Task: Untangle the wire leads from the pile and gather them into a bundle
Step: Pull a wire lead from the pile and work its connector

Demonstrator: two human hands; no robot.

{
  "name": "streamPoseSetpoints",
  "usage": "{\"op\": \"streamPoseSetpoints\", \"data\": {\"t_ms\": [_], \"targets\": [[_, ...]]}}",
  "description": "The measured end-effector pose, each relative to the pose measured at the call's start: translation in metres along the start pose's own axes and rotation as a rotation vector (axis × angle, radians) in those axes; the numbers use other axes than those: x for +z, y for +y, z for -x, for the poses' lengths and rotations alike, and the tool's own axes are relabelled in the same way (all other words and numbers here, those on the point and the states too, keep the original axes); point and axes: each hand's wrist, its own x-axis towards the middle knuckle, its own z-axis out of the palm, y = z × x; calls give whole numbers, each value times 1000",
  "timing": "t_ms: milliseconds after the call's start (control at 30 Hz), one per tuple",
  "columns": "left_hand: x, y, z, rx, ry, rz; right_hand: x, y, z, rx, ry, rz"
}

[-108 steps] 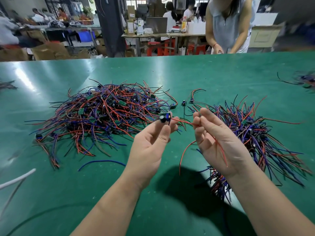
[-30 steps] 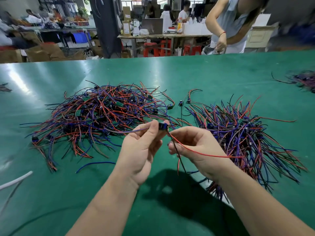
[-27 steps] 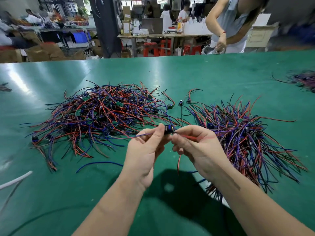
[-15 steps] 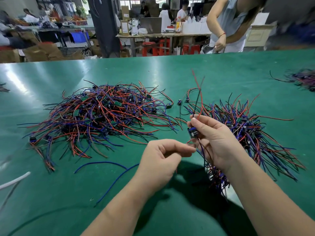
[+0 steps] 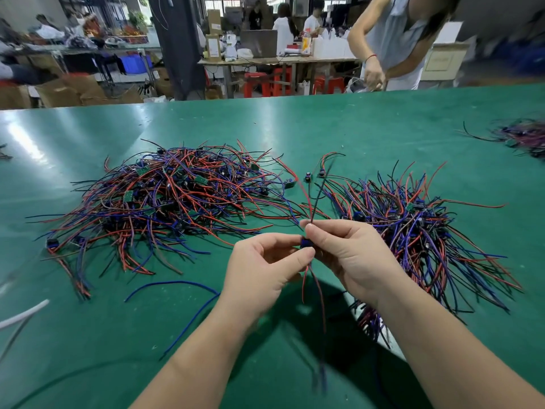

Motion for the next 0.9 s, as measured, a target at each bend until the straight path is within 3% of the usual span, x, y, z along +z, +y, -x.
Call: {"op": "streamPoseSetpoints", "data": {"t_ms": [133,300,433,567,667,900], "targets": [[-6,4,-1,-139,-104,38,-7,-13,3,79,-139,217],[-17,11,-5,-241,-159,65,-5,-37,-11,16,-51,386],[-24,15,-6,-270,-218,115,-5,-48,-21,-28,32,318],[-19,14,-6,-271,-229,182,-11,-33,-14,2,-135,132],[-18,12,-6,-266,-237,202,-14,-21,-7,53,-265,155],[-20,10,-7,-284,-262,192,-15,-16,-3,89,-343,153]]}}
